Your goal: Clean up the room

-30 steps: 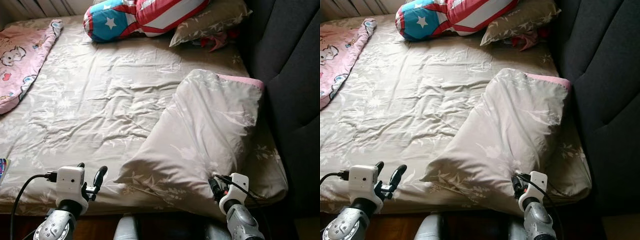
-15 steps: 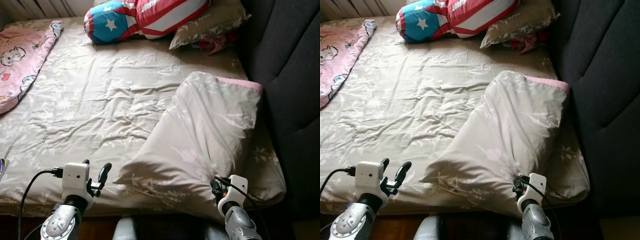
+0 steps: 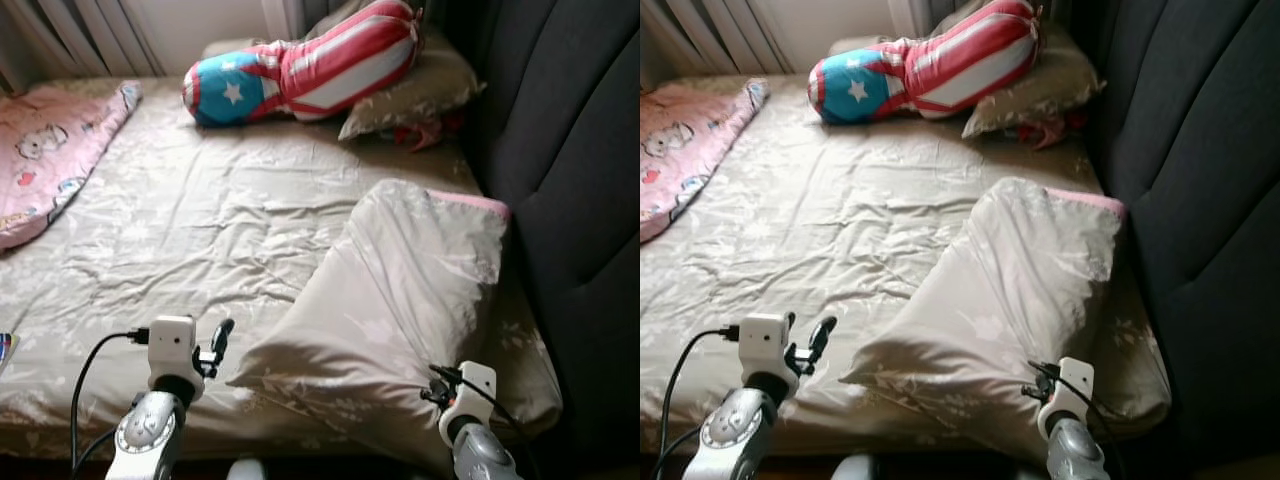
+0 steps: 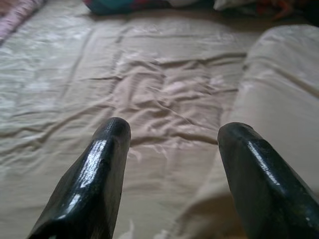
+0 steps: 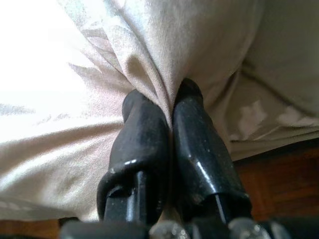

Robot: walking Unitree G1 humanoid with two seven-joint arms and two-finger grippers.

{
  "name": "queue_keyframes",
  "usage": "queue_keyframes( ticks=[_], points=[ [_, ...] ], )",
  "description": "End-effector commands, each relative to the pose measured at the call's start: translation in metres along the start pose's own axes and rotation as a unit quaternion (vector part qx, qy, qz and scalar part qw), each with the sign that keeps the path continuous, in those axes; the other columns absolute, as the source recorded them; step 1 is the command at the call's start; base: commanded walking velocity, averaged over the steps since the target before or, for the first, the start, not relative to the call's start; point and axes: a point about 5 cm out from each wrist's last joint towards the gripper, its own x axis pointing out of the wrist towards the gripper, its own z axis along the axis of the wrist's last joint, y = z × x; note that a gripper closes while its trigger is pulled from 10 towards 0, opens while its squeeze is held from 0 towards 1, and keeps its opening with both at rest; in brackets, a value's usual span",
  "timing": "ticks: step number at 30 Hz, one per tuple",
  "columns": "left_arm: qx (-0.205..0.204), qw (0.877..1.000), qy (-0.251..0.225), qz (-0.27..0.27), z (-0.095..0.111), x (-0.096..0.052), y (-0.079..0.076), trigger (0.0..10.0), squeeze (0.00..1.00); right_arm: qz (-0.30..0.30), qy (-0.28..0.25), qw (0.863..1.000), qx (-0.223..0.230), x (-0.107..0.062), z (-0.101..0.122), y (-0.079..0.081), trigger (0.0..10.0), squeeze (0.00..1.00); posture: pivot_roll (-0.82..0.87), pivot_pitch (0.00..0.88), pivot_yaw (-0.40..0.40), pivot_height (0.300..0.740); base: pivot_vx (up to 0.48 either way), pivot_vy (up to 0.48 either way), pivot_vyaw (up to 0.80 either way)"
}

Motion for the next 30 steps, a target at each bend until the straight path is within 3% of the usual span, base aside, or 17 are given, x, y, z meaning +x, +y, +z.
queue_keyframes(
  ticks=[1, 3, 5, 6, 9, 10, 13, 16, 18, 23, 24, 25, 27, 30],
  points=[
    [-0.003, 1.000, 0.007, 0.014, -0.005, -0.002, 0.006, 10.0, 0.00, -0.047, -0.001, 0.999, 0.004, -0.001, 0.003, -0.020, 0.0, 0.00, 0.05, 0.036, 0.004, 0.666, 0.000, 0.000, 0.00],
    [-0.003, 1.000, 0.007, 0.016, -0.006, 0.000, 0.007, 10.0, 0.00, -0.069, -0.012, 0.998, 0.004, -0.001, 0.010, -0.029, 0.0, 0.00, 0.05, 0.034, 0.004, 0.666, 0.000, 0.000, 0.00],
    [-0.003, 1.000, 0.006, 0.021, -0.007, 0.003, 0.010, 10.0, 0.00, -0.148, -0.059, 0.987, -0.007, -0.005, 0.039, -0.068, 0.0, 0.00, 0.01, 0.024, 0.009, 0.666, 0.000, 0.000, 0.00],
    [-0.003, 1.000, 0.006, 0.021, -0.007, 0.003, 0.010, 10.0, 0.00, -0.148, -0.059, 0.987, -0.007, -0.005, 0.039, -0.068, 0.0, 0.00, 0.01, 0.024, 0.009, 0.666, 0.000, 0.000, 0.00],
    [-0.001, 1.000, 0.008, 0.027, -0.010, 0.006, 0.016, 10.0, 0.00, -0.237, -0.111, 0.965, -0.021, -0.017, 0.074, -0.115, 0.0, 0.00, 0.00, 0.026, 0.020, 0.666, 0.000, 0.000, 0.00],
    [-0.001, 1.000, 0.008, 0.027, -0.010, 0.006, 0.016, 10.0, 0.00, -0.237, -0.111, 0.965, -0.021, -0.017, 0.074, -0.115, 0.0, 0.00, 0.00, 0.026, 0.020, 0.666, 0.000, 0.000, 0.00],
    [0.001, 1.000, 0.013, 0.026, -0.013, 0.005, 0.018, 10.0, 0.00, -0.288, -0.150, 0.945, -0.024, -0.031, 0.099, -0.146, 0.0, 0.00, -0.01, 0.028, 0.032, 0.666, 0.000, 0.000, 0.00],
    [0.002, 1.000, 0.013, 0.026, -0.014, 0.004, 0.018, 10.0, 0.00, -0.305, -0.164, 0.938, -0.031, -0.037, 0.109, -0.156, 0.0, 0.00, -0.01, 0.029, 0.034, 0.666, 0.000, 0.000, 0.00],
    [0.004, 1.000, 0.014, 0.025, -0.015, 0.004, 0.020, 10.0, 0.00, -0.327, -0.180, 0.927, -0.036, -0.047, 0.123, -0.172, 0.0, 0.00, -0.01, 0.034, 0.038, 0.666, 0.000, 0.000, 0.00],
    [0.006, 1.000, 0.013, 0.026, -0.018, 0.004, 0.023, 10.0, 0.00, -0.333, -0.181, 0.924, -0.039, -0.049, 0.130, -0.177, 0.0, 0.00, -0.01, 0.036, 0.037, 0.666, 0.000, 0.000, 0.00],
    [0.007, 1.000, 0.016, 0.025, -0.020, 0.004, 0.022, 10.0, 0.00, -0.290, -0.168, 0.941, -0.040, -0.039, 0.125, -0.162, 9.6, 0.00, -0.01, 0.036, 0.037, 0.666, 0.000, 0.000, 0.00],
    [0.007, 1.000, 0.016, 0.025, -0.020, 0.004, 0.022, 10.0, 0.00, -0.290, -0.168, 0.941, -0.040, -0.039, 0.125, -0.162, 9.6, 0.00, -0.01, 0.036, 0.037, 0.666, 0.000, 0.000, 0.00],
    [0.007, 1.000, 0.018, 0.024, -0.021, 0.004, 0.021, 10.0, 0.00, -0.231, -0.150, 0.960, -0.045, -0.027, 0.114, -0.142, 10.0, 0.00, -0.01, 0.038, 0.038, 0.666, 0.000, 0.000, 0.00],
    [0.007, 1.000, 0.019, 0.020, -0.021, 0.004, 0.020, 10.0, 0.00, -0.182, -0.127, 0.974, -0.041, -0.018, 0.098, -0.123, 10.0, 0.00, 0.00, 0.038, 0.038, 0.666, 0.000, 0.000, 0.00]
  ],
)
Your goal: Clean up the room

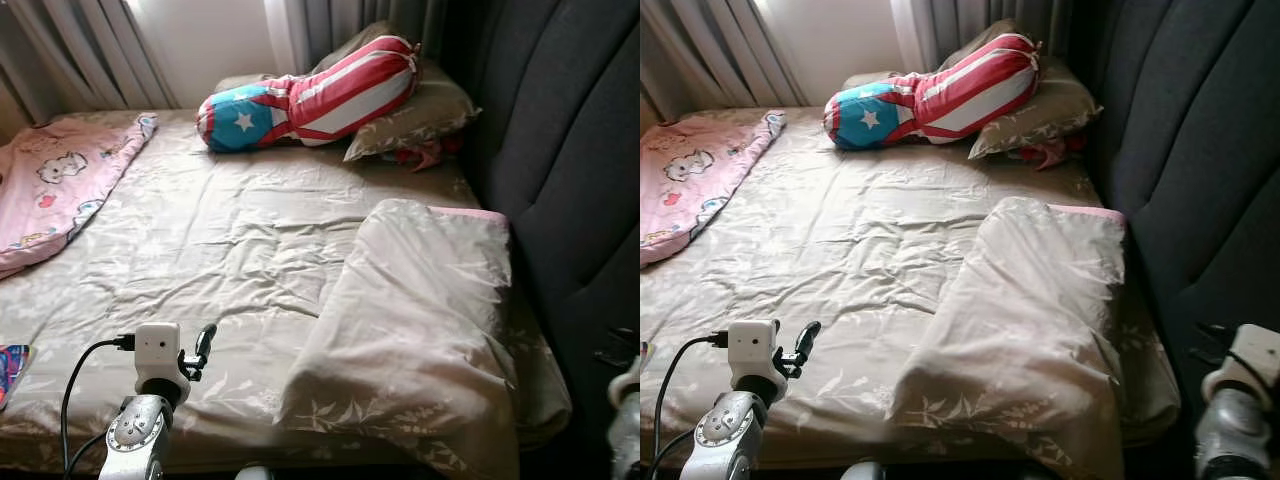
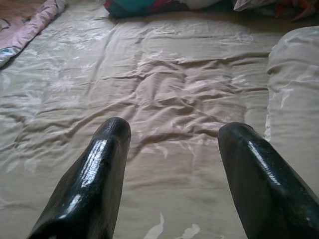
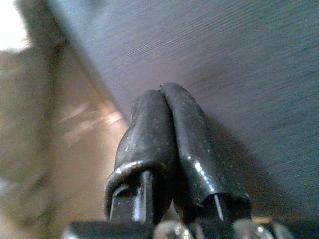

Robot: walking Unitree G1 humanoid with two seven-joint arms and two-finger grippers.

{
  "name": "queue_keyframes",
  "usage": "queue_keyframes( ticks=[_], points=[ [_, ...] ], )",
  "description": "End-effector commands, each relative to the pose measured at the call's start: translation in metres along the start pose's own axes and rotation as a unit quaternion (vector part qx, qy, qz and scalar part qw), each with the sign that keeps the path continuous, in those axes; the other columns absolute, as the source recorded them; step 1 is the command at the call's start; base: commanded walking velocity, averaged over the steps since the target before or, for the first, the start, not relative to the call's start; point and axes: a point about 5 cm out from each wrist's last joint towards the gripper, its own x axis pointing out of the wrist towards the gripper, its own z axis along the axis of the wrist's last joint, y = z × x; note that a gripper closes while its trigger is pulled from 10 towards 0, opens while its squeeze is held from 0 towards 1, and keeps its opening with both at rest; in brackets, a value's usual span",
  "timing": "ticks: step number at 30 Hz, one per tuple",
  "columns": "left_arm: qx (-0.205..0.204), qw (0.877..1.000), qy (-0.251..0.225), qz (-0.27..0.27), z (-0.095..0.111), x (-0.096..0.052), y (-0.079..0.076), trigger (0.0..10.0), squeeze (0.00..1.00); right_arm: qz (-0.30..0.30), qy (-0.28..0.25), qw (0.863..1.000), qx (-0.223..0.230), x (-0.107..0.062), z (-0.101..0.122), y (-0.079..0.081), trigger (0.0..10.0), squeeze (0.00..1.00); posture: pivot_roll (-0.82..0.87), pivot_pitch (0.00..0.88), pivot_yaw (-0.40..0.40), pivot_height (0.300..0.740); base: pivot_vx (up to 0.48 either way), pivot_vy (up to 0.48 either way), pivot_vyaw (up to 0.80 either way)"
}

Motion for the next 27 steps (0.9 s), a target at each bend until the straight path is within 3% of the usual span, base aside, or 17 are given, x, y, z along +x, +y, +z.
queue_keyframes(
  ticks=[1, 2, 3, 8, 13, 27],
  points=[
    [0.005, 1.000, -0.003, -0.004, 0.001, 0.000, 0.000, 10.0, 0.00, 0.038, 0.026, 0.999, 0.003, -0.004, -0.013, 0.015, 10.0, 0.00, 0.00, 0.038, 0.039, 0.666, 0.000, 0.000, 0.00],
    [0.005, 1.000, -0.003, -0.006, 0.001, 0.001, -0.001, 10.0, 0.00, 0.058, 0.037, 0.998, 0.004, -0.007, -0.020, 0.023, 10.0, 0.00, 0.00, 0.035, 0.038, 0.666, 0.000, 0.000, 0.00],
    [0.006, 1.000, -0.005, -0.007, 0.001, 0.001, -0.001, 10.0, 0.00, 0.087, 0.050, 0.995, 0.012, -0.013, -0.033, 0.039, 10.0, 1.00, 0.00, 0.034, 0.038, 0.666, 0.000, 0.000, 0.00],
    [0.007, 1.000, -0.006, -0.007, 0.001, 0.001, 0.000, 10.0, 0.00, 0.101, 0.060, 0.993, 0.022, -0.019, -0.042, 0.052, 10.0, 1.00, 0.01, 0.028, 0.036, 0.666, 0.000, 0.000, 0.00],
    [0.007, 1.000, -0.005, -0.009, -0.001, 0.001, -0.001, 10.0, 0.00, 0.167, 0.081, 0.982, 0.036, -0.028, -0.054, 0.072, 10.0, 1.00, 0.00, 0.011, 0.029, 0.666, 0.000, 0.000, 0.00],
    [0.008, 1.000, -0.009, -0.015, 0.000, 0.006, -0.002, 10.0, 0.00, 0.202, 0.098, 0.974, 0.037, -0.034, -0.063, 0.077, 10.0, 1.00, 0.00, 0.000, 0.033, 0.666, 0.000, 0.000, 0.00]
  ],
)
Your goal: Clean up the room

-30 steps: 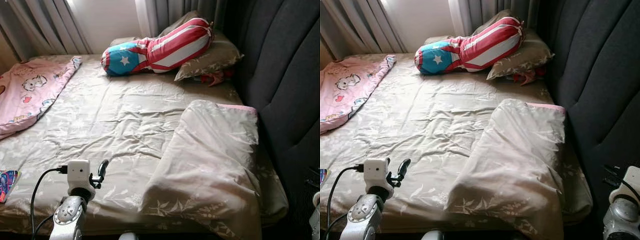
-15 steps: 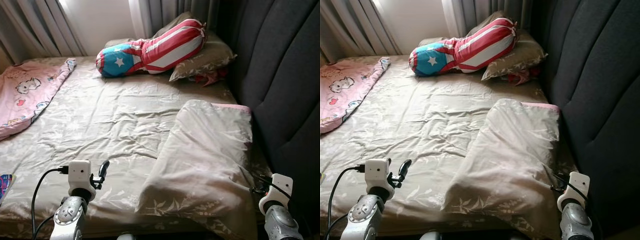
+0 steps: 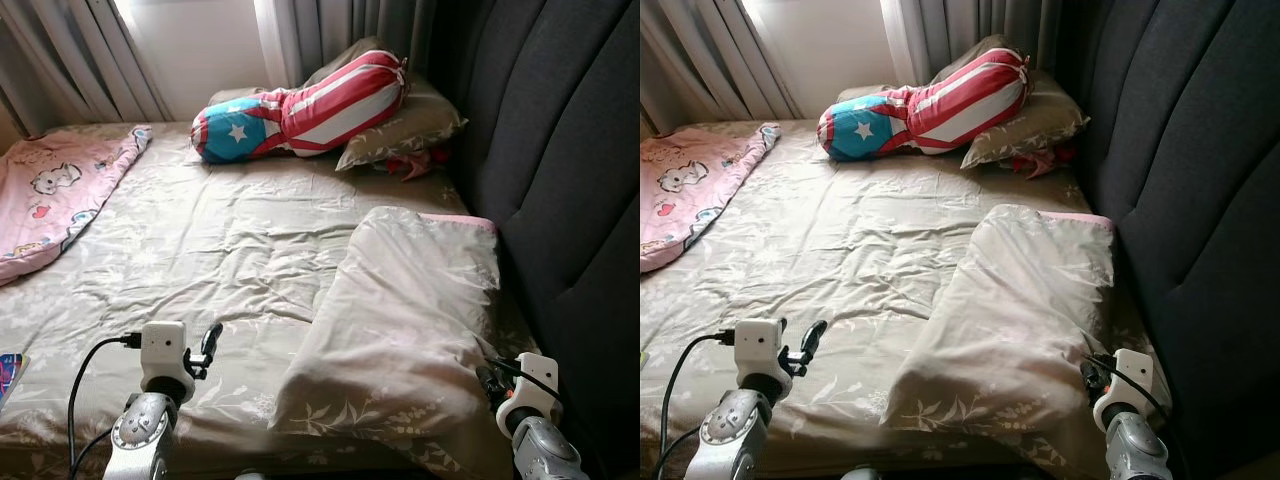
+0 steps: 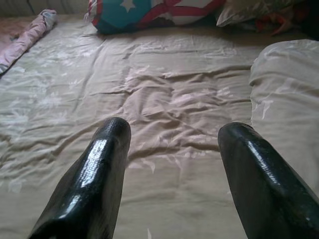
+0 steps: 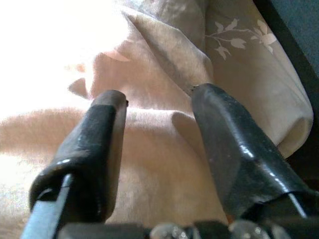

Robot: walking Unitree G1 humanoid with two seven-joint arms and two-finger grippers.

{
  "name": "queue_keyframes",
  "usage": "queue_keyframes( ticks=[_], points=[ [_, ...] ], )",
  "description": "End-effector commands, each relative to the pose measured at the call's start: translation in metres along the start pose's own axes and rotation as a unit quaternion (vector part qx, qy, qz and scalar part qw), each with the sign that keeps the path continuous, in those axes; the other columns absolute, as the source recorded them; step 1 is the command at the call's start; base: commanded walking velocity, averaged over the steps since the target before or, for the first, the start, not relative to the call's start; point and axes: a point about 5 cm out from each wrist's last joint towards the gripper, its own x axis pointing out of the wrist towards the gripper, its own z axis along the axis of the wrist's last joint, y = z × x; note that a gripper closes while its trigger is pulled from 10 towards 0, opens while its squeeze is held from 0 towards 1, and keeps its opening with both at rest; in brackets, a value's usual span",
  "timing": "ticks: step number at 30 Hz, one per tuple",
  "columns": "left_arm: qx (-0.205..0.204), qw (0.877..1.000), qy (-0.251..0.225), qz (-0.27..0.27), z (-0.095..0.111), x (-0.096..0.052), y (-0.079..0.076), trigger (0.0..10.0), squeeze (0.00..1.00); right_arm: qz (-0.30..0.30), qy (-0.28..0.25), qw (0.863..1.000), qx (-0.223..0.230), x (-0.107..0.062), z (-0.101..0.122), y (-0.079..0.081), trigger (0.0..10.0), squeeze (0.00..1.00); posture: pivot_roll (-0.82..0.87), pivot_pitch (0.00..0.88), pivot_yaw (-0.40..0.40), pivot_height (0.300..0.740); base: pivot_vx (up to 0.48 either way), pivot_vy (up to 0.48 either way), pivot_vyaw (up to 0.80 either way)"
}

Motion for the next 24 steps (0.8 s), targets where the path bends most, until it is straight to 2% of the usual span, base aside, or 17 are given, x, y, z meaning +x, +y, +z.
queue_keyframes(
  ticks=[1, 15, 16, 17, 18, 24],
  points=[
    [0.007, 1.000, 0.002, 0.000, -0.001, 0.001, 0.003, 10.0, 0.00, 0.006, 0.006, 1.000, 0.001, -0.001, -0.003, 0.001, 10.0, 1.00, 0.00, 0.000, 0.033, 0.666, 0.000, 0.000, 0.00],
    [0.007, 1.000, 0.002, -0.001, -0.003, -0.001, 0.001, 10.0, 0.00, 0.002, 0.027, 1.000, -0.008, -0.004, -0.014, 0.002, 10.0, 1.00, 0.00, 0.011, 0.033, 0.666, 0.000, 0.000, 0.00],
    [0.007, 1.000, 0.002, -0.001, -0.002, -0.001, 0.002, 10.0, 0.00, 0.003, 0.030, 1.000, -0.008, -0.004, -0.015, 0.002, 10.0, 0.60, 0.01, 0.011, 0.033, 0.666, 0.000, 0.000, 0.00],
    [0.007, 1.000, 0.001, -0.001, -0.002, -0.001, 0.002, 10.0, 0.00, 0.003, 0.031, 0.999, -0.008, -0.004, -0.016, 0.002, 10.0, 0.60, 0.01, 0.011, 0.033, 0.666, 0.000, 0.000, 0.00],
    [0.009, 1.000, 0.000, -0.001, -0.002, -0.001, 0.002, 10.0, 0.00, 0.005, 0.038, 0.999, -0.012, -0.004, -0.018, 0.003, 10.0, 0.00, 0.01, 0.012, 0.033, 0.666, 0.000, 0.000, 0.00],
    [0.014, 1.000, -0.002, -0.001, 0.000, -0.004, 0.005, 10.0, 0.00, 0.015, 0.057, 0.998, -0.009, -0.005, -0.024, 0.009, 10.0, 0.00, 0.02, 0.026, 0.039, 0.666, 0.000, 0.000, 0.00]
  ],
)
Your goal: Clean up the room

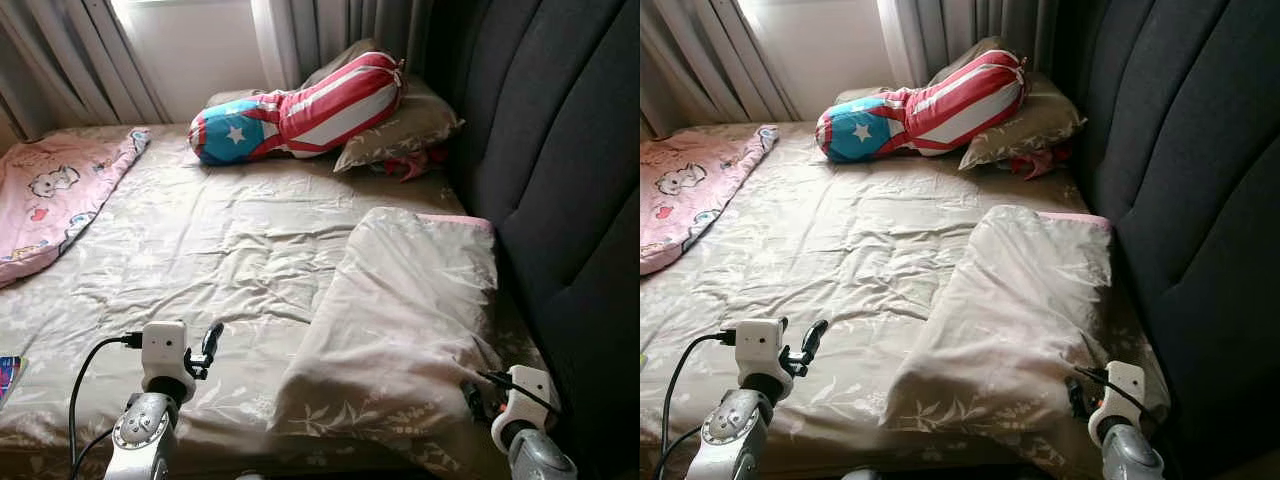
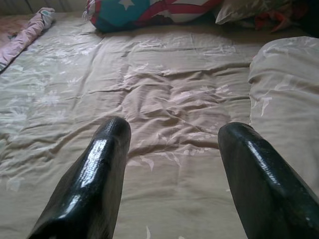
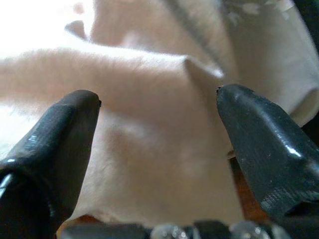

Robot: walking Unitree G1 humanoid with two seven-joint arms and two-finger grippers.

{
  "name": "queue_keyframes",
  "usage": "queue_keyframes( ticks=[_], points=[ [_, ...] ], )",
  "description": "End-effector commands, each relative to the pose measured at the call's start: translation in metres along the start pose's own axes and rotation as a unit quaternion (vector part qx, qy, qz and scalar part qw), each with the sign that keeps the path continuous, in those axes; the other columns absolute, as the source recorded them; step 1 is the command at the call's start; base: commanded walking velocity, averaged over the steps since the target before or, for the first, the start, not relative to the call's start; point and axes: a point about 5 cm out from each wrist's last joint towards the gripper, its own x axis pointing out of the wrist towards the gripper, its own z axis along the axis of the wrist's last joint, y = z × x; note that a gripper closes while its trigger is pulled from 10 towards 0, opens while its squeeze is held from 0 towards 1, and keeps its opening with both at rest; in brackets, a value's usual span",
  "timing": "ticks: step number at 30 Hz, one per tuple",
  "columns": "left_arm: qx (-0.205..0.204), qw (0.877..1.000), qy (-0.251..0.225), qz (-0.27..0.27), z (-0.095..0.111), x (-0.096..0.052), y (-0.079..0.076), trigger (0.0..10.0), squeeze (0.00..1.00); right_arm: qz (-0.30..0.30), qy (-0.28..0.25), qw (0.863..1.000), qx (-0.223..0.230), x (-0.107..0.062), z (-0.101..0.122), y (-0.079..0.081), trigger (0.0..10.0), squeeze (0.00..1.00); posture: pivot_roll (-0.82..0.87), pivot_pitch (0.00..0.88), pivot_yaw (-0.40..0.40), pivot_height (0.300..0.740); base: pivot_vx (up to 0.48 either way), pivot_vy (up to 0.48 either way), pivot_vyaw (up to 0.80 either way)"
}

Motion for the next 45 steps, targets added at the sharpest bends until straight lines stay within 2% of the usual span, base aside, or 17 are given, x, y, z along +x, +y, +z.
queue_keyframes(
  ticks=[1, 6, 14, 17, 23, 30, 35, 41, 45],
  points=[
    [0.014, 1.000, -0.006, -0.001, 0.004, -0.002, 0.005, 10.0, 0.00, 0.009, 0.011, 1.000, 0.006, 0.000, -0.004, 0.004, 10.0, 0.00, 0.02, 0.026, 0.039, 0.666, 0.000, 0.000, 0.00],
    [0.027, 1.000, -0.011, -0.006, 0.009, -0.007, 0.008, 10.0, 0.00, 0.010, 0.010, 1.000, 0.007, 0.000, -0.005, 0.006, 10.0, 0.00, 0.06, 0.062, 0.052, 0.666, 0.000, 0.000, 0.00],
    [0.048, 0.998, -0.023, -0.026, 0.022, -0.016, 0.011, 10.0, 0.00, -0.047, 0.011, 0.999, 0.007, -0.001, -0.010, 0.003, 10.0, 0.00, 0.08, 0.097, 0.090, 0.666, 0.000, 0.000, 0.00],
    [0.052, 0.998, -0.026, -0.032, 0.026, -0.016, 0.010, 10.0, 0.00, -0.040, 0.014, 0.999, 0.011, -0.001, -0.012, 0.005, 10.0, 0.00, 0.08, 0.105, 0.093, 0.666, 0.000, 0.000, 0.00],
    [0.052, 0.996, -0.050, -0.045, 0.044, -0.014, 0.003, 10.0, 0.00, -0.008, 0.069, 0.998, 0.010, -0.005, -0.034, 0.014, 10.0, 0.00, 0.09, 0.126, 0.097, 0.666, 0.000, 0.000, 0.00],
    [0.054, 0.996, -0.048, -0.044, 0.047, -0.017, 0.005, 10.0, 0.00, -0.061, 0.099, 0.993, -0.005, -0.010, -0.043, 0.001, 10.0, 0.00, 0.09, 0.142, 0.097, 0.666, 0.000, 0.000, 0.00],
    [0.055, 0.997, -0.043, -0.045, 0.048, -0.021, 0.005, 10.0, 0.00, -0.068, 0.118, 0.991, -0.006, -0.014, -0.052, 0.000, 10.0, 0.00, 0.10, 0.154, 0.098, 0.666, 0.000, 0.000, 0.00],
    [0.059, 0.996, -0.042, -0.045, 0.053, -0.026, 0.006, 10.0, 0.00, -0.044, 0.103, 0.994, 0.017, -0.012, -0.052, 0.011, 10.0, 0.00, 0.12, 0.176, 0.107, 0.666, 0.000, 0.000, 0.00],
    [0.077, 0.994, -0.043, -0.058, 0.061, -0.033, 0.007, 10.0, 0.00, -0.028, 0.089, 0.995, 0.036, -0.008, -0.048, 0.025, 10.0, 0.00, 0.16, 0.220, 0.135, 0.666, 0.000, 0.000, 0.00]
  ],
)
